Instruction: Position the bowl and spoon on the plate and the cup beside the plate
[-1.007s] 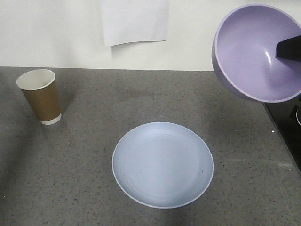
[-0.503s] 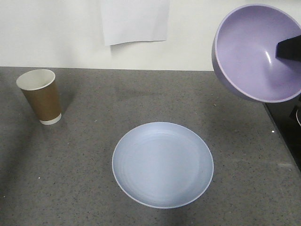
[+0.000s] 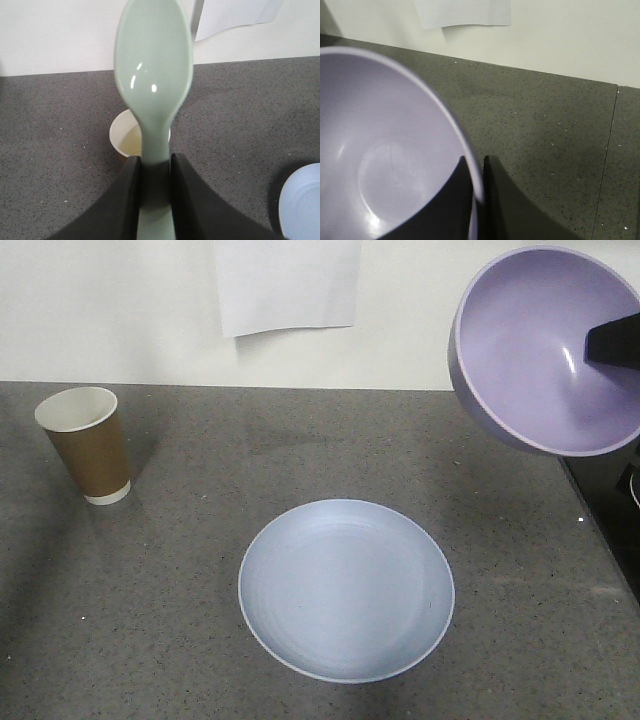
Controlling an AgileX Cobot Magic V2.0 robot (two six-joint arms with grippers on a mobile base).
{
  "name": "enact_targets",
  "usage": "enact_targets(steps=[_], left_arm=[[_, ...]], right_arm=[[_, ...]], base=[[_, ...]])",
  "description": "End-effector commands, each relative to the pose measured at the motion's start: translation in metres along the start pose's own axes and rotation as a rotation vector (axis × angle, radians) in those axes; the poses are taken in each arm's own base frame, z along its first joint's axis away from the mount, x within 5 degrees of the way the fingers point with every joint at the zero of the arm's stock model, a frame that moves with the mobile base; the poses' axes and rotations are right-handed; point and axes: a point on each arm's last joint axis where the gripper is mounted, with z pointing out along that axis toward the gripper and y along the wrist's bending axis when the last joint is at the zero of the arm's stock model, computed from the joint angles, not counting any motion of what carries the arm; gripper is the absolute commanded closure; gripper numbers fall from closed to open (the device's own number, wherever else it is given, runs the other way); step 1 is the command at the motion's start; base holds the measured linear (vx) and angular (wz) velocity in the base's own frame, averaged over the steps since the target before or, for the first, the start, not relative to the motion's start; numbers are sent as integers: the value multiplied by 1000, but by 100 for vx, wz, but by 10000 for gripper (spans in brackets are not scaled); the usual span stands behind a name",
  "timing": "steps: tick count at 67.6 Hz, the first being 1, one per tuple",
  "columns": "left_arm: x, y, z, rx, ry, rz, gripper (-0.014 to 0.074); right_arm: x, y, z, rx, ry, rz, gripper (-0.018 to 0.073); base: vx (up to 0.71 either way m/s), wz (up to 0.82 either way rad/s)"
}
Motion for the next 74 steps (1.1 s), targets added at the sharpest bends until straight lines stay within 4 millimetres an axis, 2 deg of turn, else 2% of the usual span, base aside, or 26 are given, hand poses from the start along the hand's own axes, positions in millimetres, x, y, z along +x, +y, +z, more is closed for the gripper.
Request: enact_targets(steps=[1, 7, 13, 24, 38, 50, 57, 74], left_arm=[[-10, -5, -14, 11, -102, -3, 604], [-10, -5, -14, 11, -102, -3, 604], [-10, -5, -14, 11, -102, -3, 604], [-10, -5, -14, 11, -103, -3, 604], [-10, -5, -14, 11, -103, -3, 604], [-10, -5, -14, 11, -103, -3, 604], [-10, -5, -14, 11, -103, -3, 604], [-10, -5, -14, 11, -103, -3, 604]], right_arm=[[-14, 5, -10, -13, -109, -22, 565], [-14, 7, 0, -95, -93, -35, 565], [-16, 13, 18, -251, -31, -48, 565], [-15, 24, 67, -445, 159, -112, 565], [17, 46, 147, -524, 450, -205, 564], [48, 51, 194, -484, 615, -287, 562], [58, 51, 208, -478, 655, -296, 562], [68, 47, 228, -456, 667, -295, 558]], base=[[0, 0], [0, 0], [0, 0], [0, 0], [0, 0], [0, 0], [0, 0], [0, 0]])
